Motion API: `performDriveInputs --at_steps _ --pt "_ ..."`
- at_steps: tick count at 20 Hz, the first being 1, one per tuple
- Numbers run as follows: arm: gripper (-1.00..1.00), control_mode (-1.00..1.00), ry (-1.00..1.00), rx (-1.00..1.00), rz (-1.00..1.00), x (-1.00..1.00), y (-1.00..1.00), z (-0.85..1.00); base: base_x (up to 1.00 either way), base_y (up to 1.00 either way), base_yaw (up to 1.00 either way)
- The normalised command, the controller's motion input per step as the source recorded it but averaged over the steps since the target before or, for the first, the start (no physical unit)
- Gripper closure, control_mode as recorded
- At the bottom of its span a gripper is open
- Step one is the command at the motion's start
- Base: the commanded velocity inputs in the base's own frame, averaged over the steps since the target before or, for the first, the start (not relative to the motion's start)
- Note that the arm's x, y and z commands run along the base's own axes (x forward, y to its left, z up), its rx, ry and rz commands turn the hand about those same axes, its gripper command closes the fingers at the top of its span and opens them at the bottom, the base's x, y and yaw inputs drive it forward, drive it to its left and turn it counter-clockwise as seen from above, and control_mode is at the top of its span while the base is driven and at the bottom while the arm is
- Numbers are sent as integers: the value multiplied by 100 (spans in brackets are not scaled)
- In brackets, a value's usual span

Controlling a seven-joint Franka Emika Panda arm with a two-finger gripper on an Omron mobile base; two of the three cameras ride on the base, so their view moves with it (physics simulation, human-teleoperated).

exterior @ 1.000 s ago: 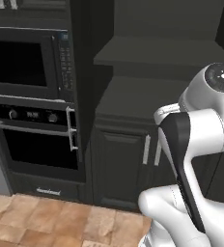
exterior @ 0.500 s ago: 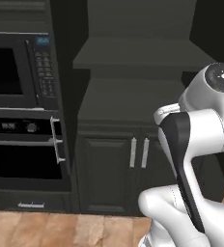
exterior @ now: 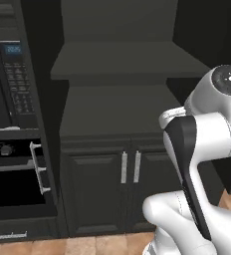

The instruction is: Pick the milk from the counter and place it in the open cabinet.

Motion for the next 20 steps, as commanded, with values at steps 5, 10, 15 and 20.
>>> performDriveInputs --at_steps 5,10,15,20 --pt "100 100 0 0 0 0 0 0 35 12 -26" --pt "100 100 0 0 0 0 0 0 18 24 -22" --pt "100 100 0 0 0 0 0 0 15 33 -20" --pt "100 100 0 0 0 0 0 0 25 35 -19"
